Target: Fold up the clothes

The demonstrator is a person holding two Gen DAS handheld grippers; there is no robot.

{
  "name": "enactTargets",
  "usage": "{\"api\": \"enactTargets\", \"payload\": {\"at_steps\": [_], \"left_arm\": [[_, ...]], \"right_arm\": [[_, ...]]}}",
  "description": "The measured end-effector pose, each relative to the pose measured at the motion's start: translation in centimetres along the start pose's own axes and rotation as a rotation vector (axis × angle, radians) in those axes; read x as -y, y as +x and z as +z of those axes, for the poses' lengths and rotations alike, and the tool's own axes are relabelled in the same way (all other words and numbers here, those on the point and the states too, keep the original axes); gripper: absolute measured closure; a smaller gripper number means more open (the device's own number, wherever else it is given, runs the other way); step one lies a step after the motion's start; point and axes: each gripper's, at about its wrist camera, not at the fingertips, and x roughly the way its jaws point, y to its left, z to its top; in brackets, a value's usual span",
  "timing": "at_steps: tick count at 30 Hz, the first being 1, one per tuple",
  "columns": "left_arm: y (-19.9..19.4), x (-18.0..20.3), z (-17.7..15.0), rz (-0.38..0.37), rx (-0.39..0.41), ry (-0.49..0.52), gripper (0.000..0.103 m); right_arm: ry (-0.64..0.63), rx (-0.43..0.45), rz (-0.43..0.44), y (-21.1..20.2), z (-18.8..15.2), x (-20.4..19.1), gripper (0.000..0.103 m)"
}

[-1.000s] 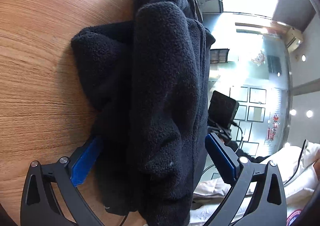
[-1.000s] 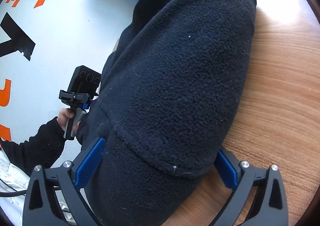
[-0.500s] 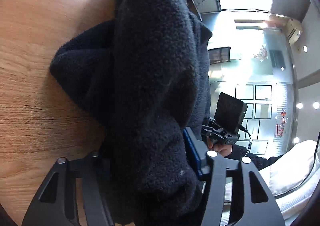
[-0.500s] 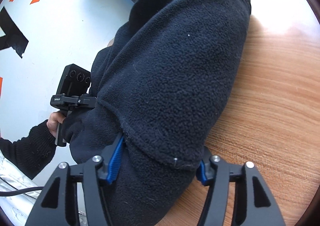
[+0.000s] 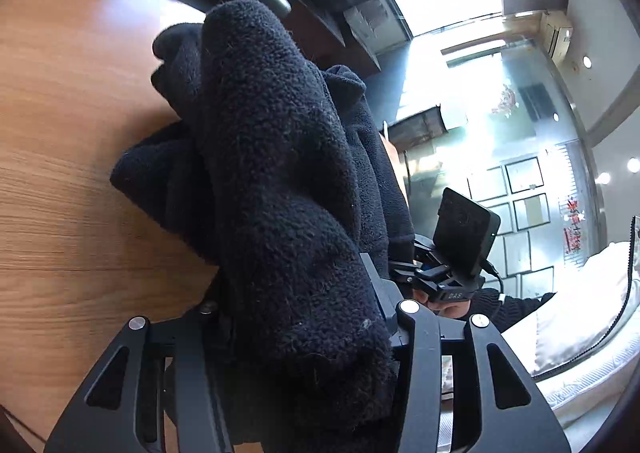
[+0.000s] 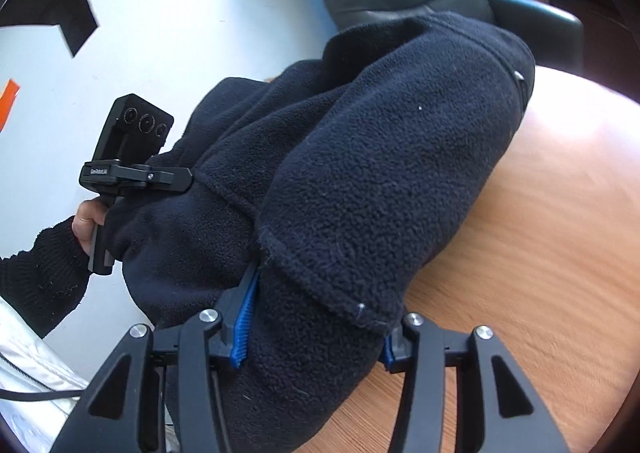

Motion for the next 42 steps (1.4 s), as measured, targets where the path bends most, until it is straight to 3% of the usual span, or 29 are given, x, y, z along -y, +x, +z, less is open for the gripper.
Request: {"api": "enactTargets", "payload": {"at_steps": [4,9,13,16,20,25,29,33,36,37,40,42], "left_arm": [[-6.1,-0.8,2.0,0.098,0.074,0.04,0.058],[-11.9,-3.8,6.2,0.225,0.106,0.077,0.056],[-12.8,-10.5,9.0,0.313,0.089,0.017,0.054],[-11.5,-17.0,10.0,0.417,0.012,-0.073,0.051],[-11.1,-18.9,10.0,0.391,0.051,-0.075,0.045],[-8.4,-16.3,10.8,0.437,0.042,-0.056,0.04],[-7.2,-13.4,10.7,0.547,0.092,-0.037,0.027],[-9.0,-7.3,8.5,0.702,0.304,-0.021,0.025],[-11.7,-2.3,5.8,0.77,0.481,-0.05,0.012],[-12.8,-0.7,4.7,0.802,0.508,-0.066,0.009],[-15.8,3.9,1.5,0.896,0.591,-0.116,0.0],[-17.8,7.0,-0.7,0.959,0.645,-0.149,0.0]], "right_arm": [[-0.092,0.041,0.051,2.4,2.8,-4.1,0.053],[-0.102,0.085,0.116,7.6,6.3,-7.2,0.053],[-0.06,0.067,0.119,13.7,6.6,-7.4,0.053],[-0.051,-0.005,0.066,18.6,6.3,-7.3,0.053],[-0.079,-0.043,0.015,19.5,4.6,-8.2,0.052],[-0.077,-0.06,-0.029,17.8,2.2,-8.5,0.049],[-0.074,-0.081,-0.079,16.8,0.7,-8.5,0.039],[-0.146,-0.121,-0.156,13.5,-1.3,-9.5,0.035],[-0.278,-0.113,-0.235,7.7,-1.9,-9.3,0.033],[-0.323,-0.102,-0.256,5.7,-1.5,-9.4,0.032],[-0.458,-0.026,-0.265,-2.0,4.4,-8.8,0.018],[-0.54,0.038,-0.25,-6.4,3.6,-14.0,0.013]]}}
